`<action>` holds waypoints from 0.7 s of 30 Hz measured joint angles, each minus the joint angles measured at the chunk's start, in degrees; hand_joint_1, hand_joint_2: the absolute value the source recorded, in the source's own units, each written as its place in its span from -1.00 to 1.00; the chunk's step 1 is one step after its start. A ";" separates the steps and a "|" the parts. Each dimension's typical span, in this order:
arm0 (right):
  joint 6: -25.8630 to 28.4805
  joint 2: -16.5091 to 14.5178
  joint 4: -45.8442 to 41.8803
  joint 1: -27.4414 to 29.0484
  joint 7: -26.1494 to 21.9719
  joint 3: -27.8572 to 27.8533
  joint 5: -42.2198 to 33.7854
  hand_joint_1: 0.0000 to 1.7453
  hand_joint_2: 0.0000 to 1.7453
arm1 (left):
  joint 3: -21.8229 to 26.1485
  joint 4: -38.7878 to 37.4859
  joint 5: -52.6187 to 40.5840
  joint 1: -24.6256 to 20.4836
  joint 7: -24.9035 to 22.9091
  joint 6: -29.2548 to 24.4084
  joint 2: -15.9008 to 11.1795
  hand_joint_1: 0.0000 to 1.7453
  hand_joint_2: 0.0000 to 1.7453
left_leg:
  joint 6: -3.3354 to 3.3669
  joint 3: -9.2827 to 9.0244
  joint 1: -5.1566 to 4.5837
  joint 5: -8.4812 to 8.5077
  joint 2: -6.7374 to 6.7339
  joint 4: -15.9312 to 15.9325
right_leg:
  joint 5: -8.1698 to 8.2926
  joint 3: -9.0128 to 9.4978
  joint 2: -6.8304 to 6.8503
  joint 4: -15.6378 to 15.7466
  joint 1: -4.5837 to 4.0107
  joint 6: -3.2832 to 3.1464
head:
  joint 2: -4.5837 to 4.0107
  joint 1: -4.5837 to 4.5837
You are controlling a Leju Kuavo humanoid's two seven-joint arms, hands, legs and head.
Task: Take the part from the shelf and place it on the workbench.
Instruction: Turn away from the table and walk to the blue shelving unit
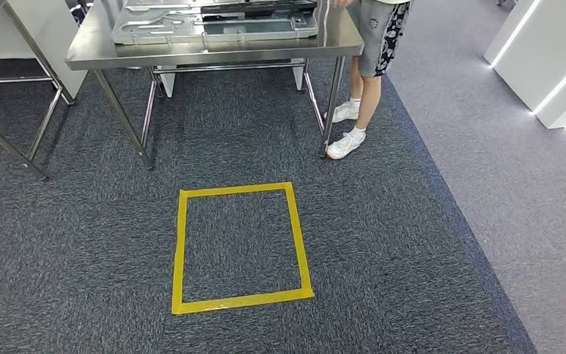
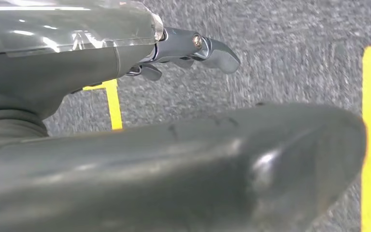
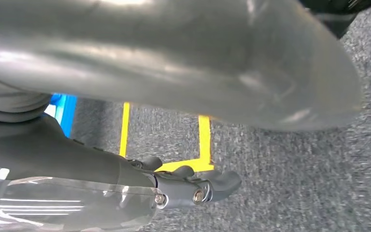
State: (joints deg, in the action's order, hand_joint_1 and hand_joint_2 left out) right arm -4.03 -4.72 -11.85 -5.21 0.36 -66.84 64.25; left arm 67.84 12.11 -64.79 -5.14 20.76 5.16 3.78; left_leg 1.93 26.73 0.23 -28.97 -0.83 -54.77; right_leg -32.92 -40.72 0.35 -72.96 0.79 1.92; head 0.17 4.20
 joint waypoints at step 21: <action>-1.23 0.31 0.00 0.16 3.00 0.01 0.59 -1.00 -1.00 | 0.16 0.00 0.15 -0.10 0.16 -0.64 0.01 -1.00 -1.00 | -2.83 3.84 0.28 0.66 -1.54 -4.32 | 5.56 9.83 1.41 15.54 -0.22 -2.59 | 0.00 -0.01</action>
State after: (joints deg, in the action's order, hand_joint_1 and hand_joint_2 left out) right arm -5.26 -4.41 -11.85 -5.05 3.35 -66.83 64.84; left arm 68.00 12.11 -64.64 -5.24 20.93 4.52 3.79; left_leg -0.90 30.58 0.51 -28.32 -2.37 -59.09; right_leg -27.37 -30.89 1.76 -57.42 0.57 -0.67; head 0.17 4.19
